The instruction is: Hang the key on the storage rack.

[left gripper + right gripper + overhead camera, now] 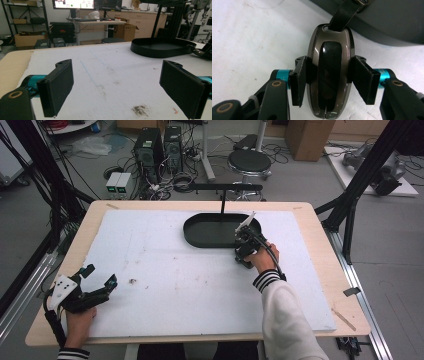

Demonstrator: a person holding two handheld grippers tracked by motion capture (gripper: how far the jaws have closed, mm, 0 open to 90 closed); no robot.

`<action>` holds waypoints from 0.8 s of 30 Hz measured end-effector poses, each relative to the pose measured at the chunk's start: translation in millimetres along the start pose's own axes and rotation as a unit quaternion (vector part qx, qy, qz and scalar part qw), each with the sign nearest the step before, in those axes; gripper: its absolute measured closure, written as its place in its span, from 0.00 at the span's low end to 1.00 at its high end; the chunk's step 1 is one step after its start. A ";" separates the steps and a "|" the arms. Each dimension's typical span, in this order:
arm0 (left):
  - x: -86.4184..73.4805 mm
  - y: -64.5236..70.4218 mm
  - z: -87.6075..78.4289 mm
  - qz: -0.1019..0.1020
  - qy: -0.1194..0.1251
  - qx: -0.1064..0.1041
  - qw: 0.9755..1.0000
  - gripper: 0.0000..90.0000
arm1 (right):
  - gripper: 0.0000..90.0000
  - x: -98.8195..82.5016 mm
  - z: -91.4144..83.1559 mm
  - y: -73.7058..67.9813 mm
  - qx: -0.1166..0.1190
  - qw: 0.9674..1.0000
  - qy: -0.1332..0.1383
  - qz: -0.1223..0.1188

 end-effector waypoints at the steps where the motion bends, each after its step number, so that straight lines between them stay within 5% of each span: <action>1: 0.0 0.0 0.0 0.000 0.000 0.000 1.000 0.14 | 0.53 1.1 -3.3 -0.5 0.006 1.000 0.017 0.002; 12: 0.0 -0.2 0.0 0.000 0.000 0.000 1.000 0.14 | 0.54 -0.1 -27.3 -0.3 0.003 0.996 0.085 -0.016; 18: 0.0 0.4 -0.5 0.001 0.002 0.000 1.000 0.14 | 0.54 -1.6 -45.4 -0.3 0.010 0.990 0.139 -0.018; 24: -0.1 0.4 -0.5 0.002 0.002 0.001 1.000 0.14 | 0.54 -5.7 -64.9 2.4 0.018 0.980 0.197 -0.022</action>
Point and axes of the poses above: each handheld gripper's, and its own axes: z roughly forward along the jaws, x roughly out of its top, y roughly to its right, the point moved 6 cm from there along z, roughly forward along the jaws, and after that the axes turned 12 degrees about -y, right-handed, at the moved point
